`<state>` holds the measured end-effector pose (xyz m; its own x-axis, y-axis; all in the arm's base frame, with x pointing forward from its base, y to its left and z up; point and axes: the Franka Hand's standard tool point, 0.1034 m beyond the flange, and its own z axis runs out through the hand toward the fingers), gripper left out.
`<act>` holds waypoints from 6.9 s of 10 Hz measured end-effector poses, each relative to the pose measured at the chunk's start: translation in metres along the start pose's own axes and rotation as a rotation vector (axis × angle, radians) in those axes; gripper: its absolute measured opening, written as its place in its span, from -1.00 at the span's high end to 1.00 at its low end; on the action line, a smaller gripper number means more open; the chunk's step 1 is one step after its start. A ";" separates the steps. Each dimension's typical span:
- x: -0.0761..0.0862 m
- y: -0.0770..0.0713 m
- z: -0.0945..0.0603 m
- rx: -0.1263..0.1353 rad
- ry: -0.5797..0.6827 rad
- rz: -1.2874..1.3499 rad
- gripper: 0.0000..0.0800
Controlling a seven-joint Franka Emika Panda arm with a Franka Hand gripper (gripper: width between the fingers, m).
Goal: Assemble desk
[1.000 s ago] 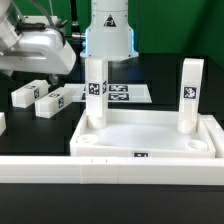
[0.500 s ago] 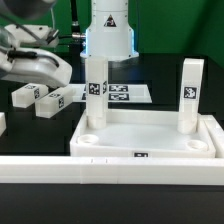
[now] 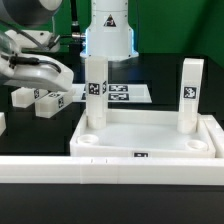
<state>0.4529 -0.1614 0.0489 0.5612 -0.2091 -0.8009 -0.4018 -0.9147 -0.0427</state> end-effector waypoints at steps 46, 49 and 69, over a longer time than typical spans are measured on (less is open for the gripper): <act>-0.006 -0.071 -0.162 -0.084 0.949 -0.129 0.27; -0.004 -0.094 -0.185 -0.114 1.165 -0.162 0.27; -0.024 -0.259 -0.164 -0.060 1.179 -0.172 0.27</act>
Offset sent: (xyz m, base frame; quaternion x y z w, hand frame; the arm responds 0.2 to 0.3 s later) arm -0.0021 0.0028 -0.0145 0.0033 0.0152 -0.0102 0.9998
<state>0.6623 0.0239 0.1773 0.9359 -0.2419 0.2559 -0.2392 -0.9701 -0.0422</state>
